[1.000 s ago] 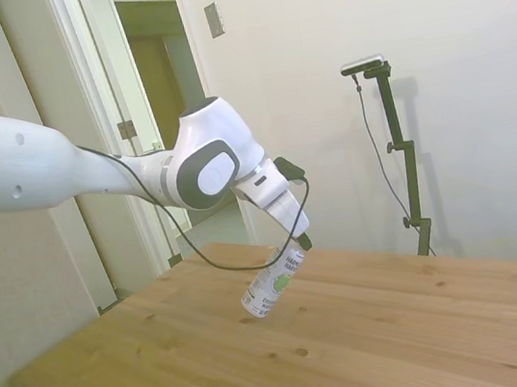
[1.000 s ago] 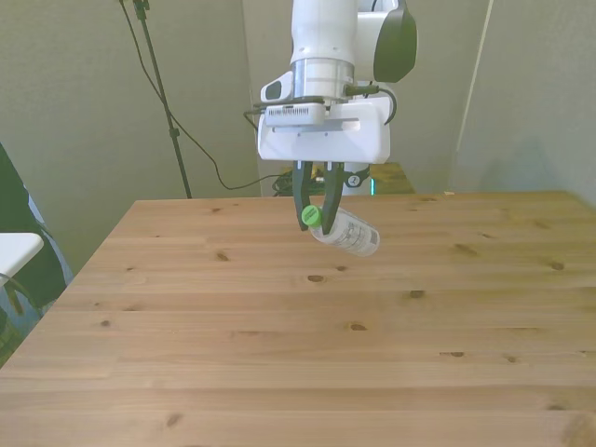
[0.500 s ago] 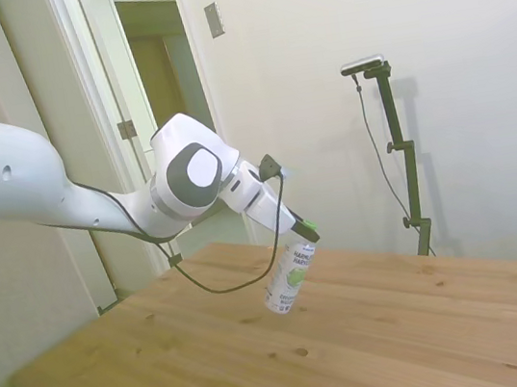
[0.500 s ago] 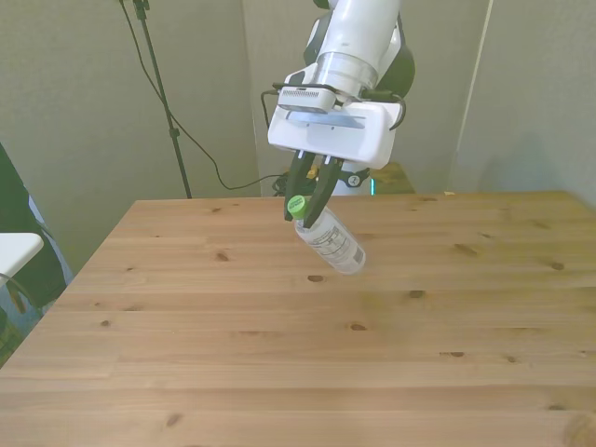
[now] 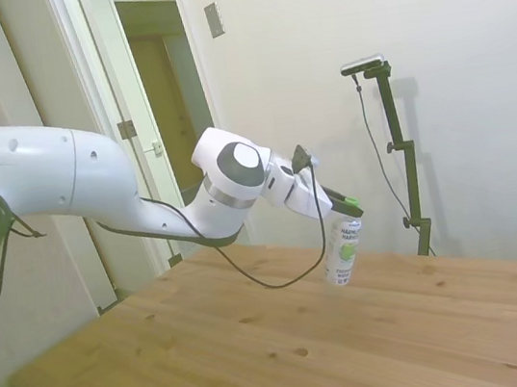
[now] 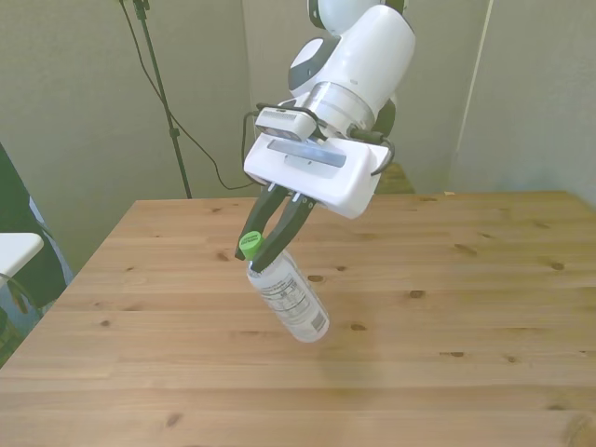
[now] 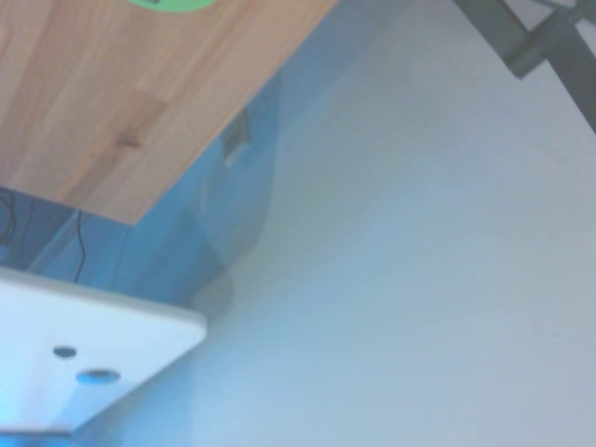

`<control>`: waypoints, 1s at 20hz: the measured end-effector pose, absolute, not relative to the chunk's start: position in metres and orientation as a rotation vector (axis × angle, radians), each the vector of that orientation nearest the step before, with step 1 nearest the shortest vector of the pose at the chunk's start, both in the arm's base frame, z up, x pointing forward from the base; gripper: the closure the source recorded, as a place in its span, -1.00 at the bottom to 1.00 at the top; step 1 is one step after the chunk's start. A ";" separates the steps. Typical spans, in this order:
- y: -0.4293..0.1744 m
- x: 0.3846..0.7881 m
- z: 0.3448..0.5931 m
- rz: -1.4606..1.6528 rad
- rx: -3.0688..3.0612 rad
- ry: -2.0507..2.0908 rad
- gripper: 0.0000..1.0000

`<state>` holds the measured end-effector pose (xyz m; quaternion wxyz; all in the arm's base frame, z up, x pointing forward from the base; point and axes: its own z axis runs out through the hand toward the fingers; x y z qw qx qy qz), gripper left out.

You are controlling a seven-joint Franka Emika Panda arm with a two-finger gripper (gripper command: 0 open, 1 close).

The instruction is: Stand the water bottle

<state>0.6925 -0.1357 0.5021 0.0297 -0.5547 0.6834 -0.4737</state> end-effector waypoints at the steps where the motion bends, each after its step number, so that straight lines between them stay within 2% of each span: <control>1: -0.132 0.698 0.501 -1.496 -1.698 2.105 1.00; 9: -0.115 0.724 0.465 -1.675 -1.667 2.104 1.00; 20: -0.099 0.728 0.430 -1.775 -1.683 2.086 1.00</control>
